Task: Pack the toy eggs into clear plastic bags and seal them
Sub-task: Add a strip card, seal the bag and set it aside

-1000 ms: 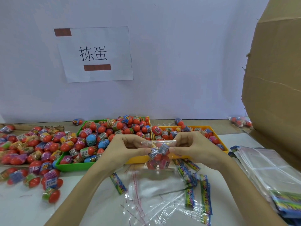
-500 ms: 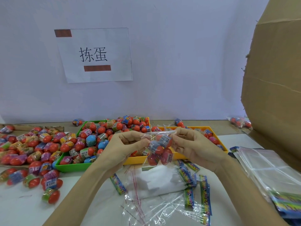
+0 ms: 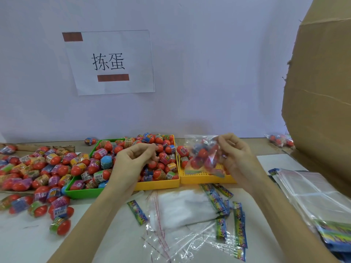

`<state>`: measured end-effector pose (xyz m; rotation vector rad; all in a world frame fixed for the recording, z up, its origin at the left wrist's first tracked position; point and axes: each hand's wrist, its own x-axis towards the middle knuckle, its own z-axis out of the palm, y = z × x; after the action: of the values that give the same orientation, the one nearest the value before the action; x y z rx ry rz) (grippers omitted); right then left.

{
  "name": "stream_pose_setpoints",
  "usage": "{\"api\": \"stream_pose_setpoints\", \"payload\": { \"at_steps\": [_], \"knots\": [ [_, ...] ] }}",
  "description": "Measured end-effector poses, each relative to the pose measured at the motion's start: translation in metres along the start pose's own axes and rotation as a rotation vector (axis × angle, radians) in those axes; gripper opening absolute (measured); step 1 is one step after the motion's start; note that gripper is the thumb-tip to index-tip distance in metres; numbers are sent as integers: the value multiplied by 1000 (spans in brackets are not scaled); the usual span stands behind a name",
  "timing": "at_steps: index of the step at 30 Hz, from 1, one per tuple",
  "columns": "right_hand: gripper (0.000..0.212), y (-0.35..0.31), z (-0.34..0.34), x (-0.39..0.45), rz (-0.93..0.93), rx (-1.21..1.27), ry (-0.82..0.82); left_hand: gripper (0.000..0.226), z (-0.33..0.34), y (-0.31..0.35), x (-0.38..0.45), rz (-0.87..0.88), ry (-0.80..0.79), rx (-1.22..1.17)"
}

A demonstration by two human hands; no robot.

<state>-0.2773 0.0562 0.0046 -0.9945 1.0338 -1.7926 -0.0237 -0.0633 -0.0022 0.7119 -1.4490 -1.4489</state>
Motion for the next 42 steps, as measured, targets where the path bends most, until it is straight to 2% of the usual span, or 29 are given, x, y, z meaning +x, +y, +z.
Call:
{"api": "stream_pose_setpoints", "payload": {
  "at_steps": [2,9,15,18,21,25,28,30,33,35,38,40,42],
  "knots": [
    [13,-2,-6,2,0,19,16,18,-1,0,1,18,21,22],
    [14,13,11,-4,100,-150,-132,40,32,-7,-15,93,-178,261],
    [15,19,24,-10,153,-308,-202,18,38,-12,-22,-54,-134,115],
    [23,19,24,-10,194,-318,-114,8,36,-11,-22,-82,-97,125],
    [24,17,20,-8,184,-545,-33,7,34,-9,-21,-42,-45,145],
    [29,14,17,-9,42,-846,-61,5,34,-12,-21,173,37,339],
    [50,13,22,-11,43,-818,-114,4,37,-15,-22,537,120,529],
    [71,11,24,-11,145,-686,-159,4,38,-17,-24,802,143,633],
    [99,5,26,-10,431,-406,-269,11,40,-20,-29,1072,130,768],
    [89,1,26,-11,488,-271,-305,14,41,-20,-30,1200,79,847],
    [46,0,23,-12,378,-150,-265,19,42,-22,-29,1314,-3,953],
    [37,2,21,-11,310,-104,-177,20,39,-26,-26,1318,-30,1003],
    [37,4,21,-8,243,-91,-82,19,34,-28,-23,1237,-58,985]
  ]
}}
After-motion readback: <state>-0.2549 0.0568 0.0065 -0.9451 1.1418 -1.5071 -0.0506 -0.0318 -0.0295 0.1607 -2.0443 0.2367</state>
